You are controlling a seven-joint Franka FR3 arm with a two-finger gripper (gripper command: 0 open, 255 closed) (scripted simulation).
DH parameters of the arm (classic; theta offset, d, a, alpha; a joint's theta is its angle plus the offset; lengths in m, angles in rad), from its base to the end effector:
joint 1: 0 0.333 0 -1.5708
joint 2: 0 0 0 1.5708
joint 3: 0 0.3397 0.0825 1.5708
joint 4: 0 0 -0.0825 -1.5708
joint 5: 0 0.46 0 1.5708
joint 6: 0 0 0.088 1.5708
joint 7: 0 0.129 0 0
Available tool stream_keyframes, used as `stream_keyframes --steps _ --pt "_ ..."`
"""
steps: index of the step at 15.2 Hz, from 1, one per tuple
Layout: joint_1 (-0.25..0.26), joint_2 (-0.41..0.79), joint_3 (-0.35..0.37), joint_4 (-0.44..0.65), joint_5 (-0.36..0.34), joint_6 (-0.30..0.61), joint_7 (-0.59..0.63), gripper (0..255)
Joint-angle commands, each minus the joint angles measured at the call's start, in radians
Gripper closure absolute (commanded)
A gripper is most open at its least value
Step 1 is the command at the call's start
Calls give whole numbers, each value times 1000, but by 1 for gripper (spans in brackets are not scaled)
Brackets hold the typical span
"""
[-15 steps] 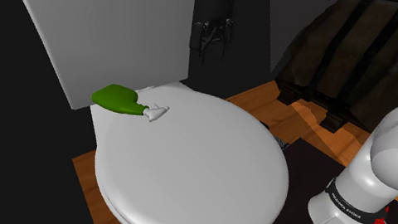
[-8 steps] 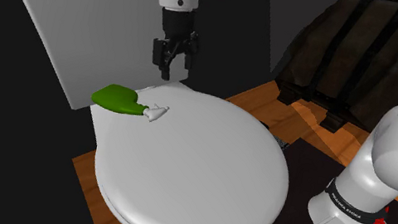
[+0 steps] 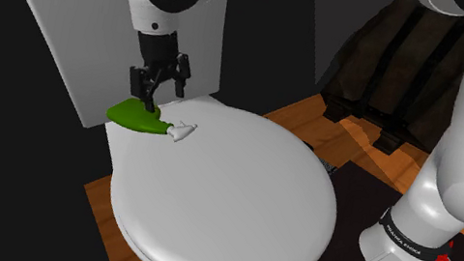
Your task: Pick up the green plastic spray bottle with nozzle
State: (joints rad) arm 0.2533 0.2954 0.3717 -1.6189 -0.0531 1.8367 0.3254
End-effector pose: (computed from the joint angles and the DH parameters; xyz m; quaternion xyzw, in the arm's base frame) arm 0.5949 0.3963 0.4340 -0.9877 -0.1510 0.0381 0.0116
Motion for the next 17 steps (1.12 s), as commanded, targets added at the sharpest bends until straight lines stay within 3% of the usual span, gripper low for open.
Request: stream_keyframes --steps 1,2,11,12,17 --pt "31 85 4 84 -31 -11 25 0" --pt "47 122 4 125 -44 -20 34 0" --pt "47 144 -3 54 -52 72 36 0" --pt "47 145 -3 56 -53 71 37 255" --pt "47 145 -3 57 -53 71 37 255"
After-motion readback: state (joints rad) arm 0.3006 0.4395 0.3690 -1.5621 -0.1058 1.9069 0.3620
